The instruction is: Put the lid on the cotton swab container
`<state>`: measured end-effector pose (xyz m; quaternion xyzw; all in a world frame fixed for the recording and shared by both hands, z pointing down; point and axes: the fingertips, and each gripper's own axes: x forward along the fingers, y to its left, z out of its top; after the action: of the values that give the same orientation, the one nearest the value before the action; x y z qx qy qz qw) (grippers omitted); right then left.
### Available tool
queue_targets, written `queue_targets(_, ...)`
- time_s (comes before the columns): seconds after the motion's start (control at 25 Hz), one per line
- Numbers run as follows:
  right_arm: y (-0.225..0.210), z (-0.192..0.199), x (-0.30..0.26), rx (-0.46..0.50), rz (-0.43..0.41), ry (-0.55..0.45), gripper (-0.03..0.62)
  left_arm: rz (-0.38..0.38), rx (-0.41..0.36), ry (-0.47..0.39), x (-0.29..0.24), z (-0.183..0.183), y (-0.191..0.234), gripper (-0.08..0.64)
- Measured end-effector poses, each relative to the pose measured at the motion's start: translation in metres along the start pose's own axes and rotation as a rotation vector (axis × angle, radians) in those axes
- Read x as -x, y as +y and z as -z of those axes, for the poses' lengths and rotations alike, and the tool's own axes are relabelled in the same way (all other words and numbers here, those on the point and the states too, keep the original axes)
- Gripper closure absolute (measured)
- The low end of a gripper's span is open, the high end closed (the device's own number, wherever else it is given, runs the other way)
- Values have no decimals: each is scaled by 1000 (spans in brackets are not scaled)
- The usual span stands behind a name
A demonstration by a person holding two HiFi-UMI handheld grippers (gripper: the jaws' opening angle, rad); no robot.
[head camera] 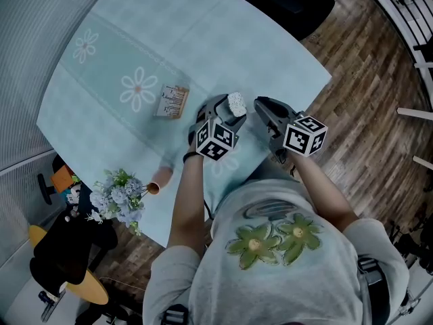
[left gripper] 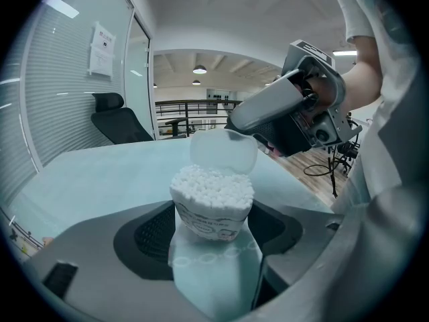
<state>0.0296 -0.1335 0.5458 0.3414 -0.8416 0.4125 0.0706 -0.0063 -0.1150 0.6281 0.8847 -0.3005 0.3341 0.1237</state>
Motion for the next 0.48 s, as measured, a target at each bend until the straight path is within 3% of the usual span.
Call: queue_targets(0.48, 6, 1, -2, 24, -6, 16, 546, -2, 4, 2, 0, 1, 0, 224)
